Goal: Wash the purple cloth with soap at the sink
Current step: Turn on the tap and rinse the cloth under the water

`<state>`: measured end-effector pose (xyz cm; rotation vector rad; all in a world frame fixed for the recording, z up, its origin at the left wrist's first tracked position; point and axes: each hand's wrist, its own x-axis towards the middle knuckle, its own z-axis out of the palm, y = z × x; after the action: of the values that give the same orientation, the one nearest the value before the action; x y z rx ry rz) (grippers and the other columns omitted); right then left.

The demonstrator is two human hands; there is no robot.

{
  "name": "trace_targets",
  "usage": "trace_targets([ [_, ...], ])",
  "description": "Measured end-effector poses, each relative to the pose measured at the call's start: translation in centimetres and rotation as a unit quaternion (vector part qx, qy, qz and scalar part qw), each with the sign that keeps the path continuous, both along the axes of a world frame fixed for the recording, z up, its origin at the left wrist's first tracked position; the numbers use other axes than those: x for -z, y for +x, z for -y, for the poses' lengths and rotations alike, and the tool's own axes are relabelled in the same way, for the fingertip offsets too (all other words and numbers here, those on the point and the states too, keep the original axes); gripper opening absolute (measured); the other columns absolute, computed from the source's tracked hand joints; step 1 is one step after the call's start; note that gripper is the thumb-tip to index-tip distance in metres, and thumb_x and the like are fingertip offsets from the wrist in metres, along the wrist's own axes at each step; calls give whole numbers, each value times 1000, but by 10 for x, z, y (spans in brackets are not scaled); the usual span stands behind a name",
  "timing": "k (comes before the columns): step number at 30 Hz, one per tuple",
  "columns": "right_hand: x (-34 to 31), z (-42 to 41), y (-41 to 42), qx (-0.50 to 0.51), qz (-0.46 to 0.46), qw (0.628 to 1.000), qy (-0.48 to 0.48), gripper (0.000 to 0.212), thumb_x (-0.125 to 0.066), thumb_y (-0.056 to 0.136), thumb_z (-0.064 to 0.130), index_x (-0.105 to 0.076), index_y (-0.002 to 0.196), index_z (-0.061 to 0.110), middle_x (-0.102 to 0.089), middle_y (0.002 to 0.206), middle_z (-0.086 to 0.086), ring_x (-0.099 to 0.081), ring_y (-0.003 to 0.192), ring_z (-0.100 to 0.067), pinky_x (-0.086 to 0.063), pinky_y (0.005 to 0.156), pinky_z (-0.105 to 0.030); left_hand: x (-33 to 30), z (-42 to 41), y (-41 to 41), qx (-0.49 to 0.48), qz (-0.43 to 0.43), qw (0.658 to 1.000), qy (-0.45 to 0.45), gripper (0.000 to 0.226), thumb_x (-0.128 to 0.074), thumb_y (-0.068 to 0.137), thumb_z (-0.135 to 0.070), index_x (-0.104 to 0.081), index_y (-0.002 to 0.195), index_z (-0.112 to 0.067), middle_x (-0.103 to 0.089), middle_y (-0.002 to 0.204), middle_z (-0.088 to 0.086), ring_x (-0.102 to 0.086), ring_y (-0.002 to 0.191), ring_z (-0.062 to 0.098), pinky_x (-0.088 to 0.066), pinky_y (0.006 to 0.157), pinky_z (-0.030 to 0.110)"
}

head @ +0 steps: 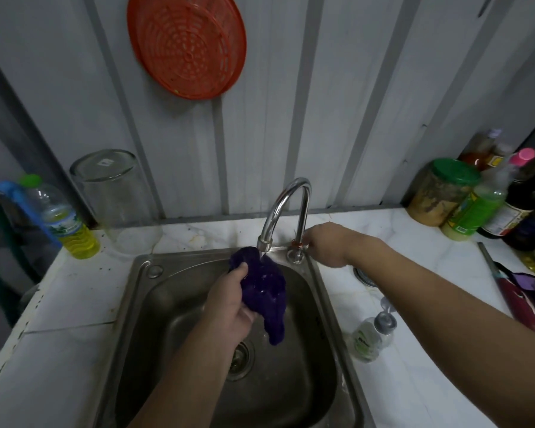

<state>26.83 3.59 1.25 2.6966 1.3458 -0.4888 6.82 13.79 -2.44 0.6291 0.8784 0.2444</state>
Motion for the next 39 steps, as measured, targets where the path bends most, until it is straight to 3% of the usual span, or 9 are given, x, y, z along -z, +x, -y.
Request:
trace_targets([
  [3, -7, 3, -40, 11, -85, 991, 103, 39, -48, 100, 38, -61, 131, 17, -65, 129, -9, -60, 121, -29, -48, 102, -39, -2, 3, -2, 9, 10, 1000, 18, 32, -61, 98, -21, -62, 129, -14, -76, 114, 17, -71, 103, 37, -56, 91, 53],
  [6, 5, 1, -83, 105, -287, 920, 243, 71, -53, 89, 63, -44, 147, 23, -63, 135, -5, -60, 123, -23, -46, 109, -39, -3, 4, -3, 16, 19, 999, 30, 33, -58, 99, -20, -65, 129, -10, -77, 113, 18, -72, 99, 35, -57, 82, 46],
  [10, 37, -9, -124, 198, -338, 835, 386, 32, -67, 93, 36, -55, 121, 24, -68, 102, 9, -67, 92, -10, -49, 76, -16, -11, 6, -7, -3, 47, 999, 13, 33, -53, 99, -30, -74, 109, -6, -80, 87, 13, -76, 79, 28, -55, 74, 41],
  [14, 57, -12, -143, 233, -263, 795, 494, 11, -63, 96, 27, -56, 104, 26, -68, 93, 8, -64, 82, -1, -48, 69, -15, -14, 11, -16, -17, -45, 998, 33, 39, -51, 101, -44, -72, 98, -11, -76, 84, 10, -70, 75, 25, -48, 66, 35],
  [19, 63, -11, -158, 185, -218, 802, 524, 12, -65, 93, 28, -58, 103, 27, -66, 93, 7, -63, 84, -3, -50, 74, -20, -7, 13, -22, 82, -106, 988, -70, 71, -41, 89, -76, -63, 118, -15, -63, 119, 18, -55, 123, 45, -40, 101, 68],
  [25, 65, -7, -186, 138, -205, 797, 551, 29, -74, 79, 44, -62, 89, 19, -63, 85, 6, -62, 77, -11, -54, 70, -27, 1, 1, -10, 9, -47, 992, -114, 46, -63, 93, -44, -59, 65, -7, -57, 48, 9, -58, 58, 24, -48, 65, 36],
  [31, 56, -27, -170, 291, -258, 698, 601, 13, -74, 89, 20, -67, 96, 29, -71, 84, 12, -67, 80, 4, -51, 74, -12, 8, 11, 10, -44, -23, 995, -82, 37, -65, 95, -37, -70, 102, -1, -73, 84, 16, -71, 78, 27, -55, 66, 37],
  [37, 60, -51, -137, 423, -320, 687, 496, 26, -64, 89, 41, -73, 80, 18, -77, 76, -2, -74, 75, -20, -60, 80, -42, 5, 6, 22, -92, -27, 994, -45, 49, -73, 87, -51, -76, 99, -4, -81, 95, 13, -79, 80, 30, -62, 66, 39],
  [39, 61, -56, -131, 468, -385, 643, 468, 26, -66, 82, 45, -72, 78, 19, -77, 82, -6, -74, 82, -29, -61, 82, -50, 4, 6, 21, -108, -29, 993, -28, 48, -74, 86, -49, -75, 104, -5, -80, 99, 14, -78, 83, 33, -64, 75, 47],
])
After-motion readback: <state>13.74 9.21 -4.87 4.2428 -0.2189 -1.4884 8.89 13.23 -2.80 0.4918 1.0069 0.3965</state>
